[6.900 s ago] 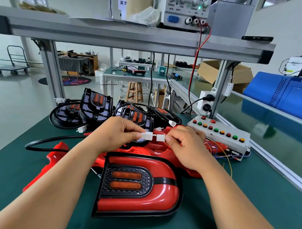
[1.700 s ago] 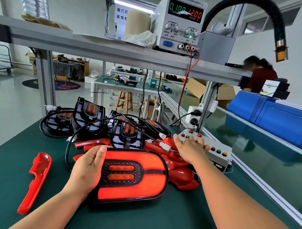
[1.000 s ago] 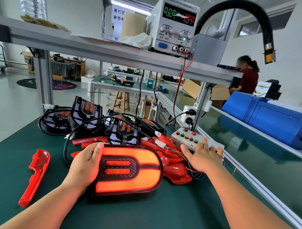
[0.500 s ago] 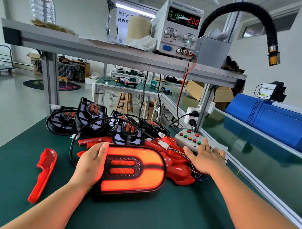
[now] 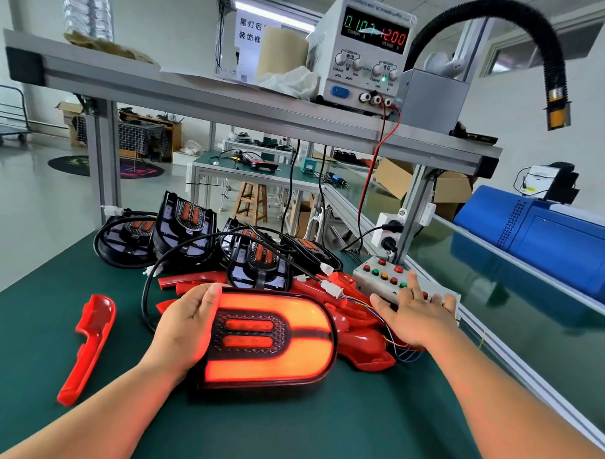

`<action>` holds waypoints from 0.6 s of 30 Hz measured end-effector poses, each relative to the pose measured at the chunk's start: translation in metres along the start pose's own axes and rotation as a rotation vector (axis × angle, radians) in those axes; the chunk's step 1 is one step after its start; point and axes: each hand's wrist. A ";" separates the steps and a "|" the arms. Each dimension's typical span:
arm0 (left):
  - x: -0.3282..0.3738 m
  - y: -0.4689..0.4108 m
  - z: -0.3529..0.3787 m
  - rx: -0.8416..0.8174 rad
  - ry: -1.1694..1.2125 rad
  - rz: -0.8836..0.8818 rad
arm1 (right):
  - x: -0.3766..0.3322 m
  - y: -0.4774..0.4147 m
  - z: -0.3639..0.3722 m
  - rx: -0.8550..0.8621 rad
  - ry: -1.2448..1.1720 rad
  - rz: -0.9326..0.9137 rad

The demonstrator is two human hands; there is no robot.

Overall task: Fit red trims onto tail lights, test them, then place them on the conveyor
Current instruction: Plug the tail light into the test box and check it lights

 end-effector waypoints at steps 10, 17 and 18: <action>-0.005 -0.002 -0.001 -0.028 0.014 -0.025 | 0.000 -0.001 0.002 0.014 0.003 -0.015; -0.004 -0.001 -0.002 -0.028 -0.014 -0.017 | 0.001 -0.001 0.003 0.013 0.005 -0.010; -0.004 -0.001 -0.002 -0.030 -0.015 -0.018 | 0.000 -0.001 0.003 0.016 0.011 -0.010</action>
Point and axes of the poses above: each hand's wrist, its own y-axis away from the middle knuckle, its own z-axis out of the palm, x = y × z, and after that the axes turned 2 degrees about -x, right-handed
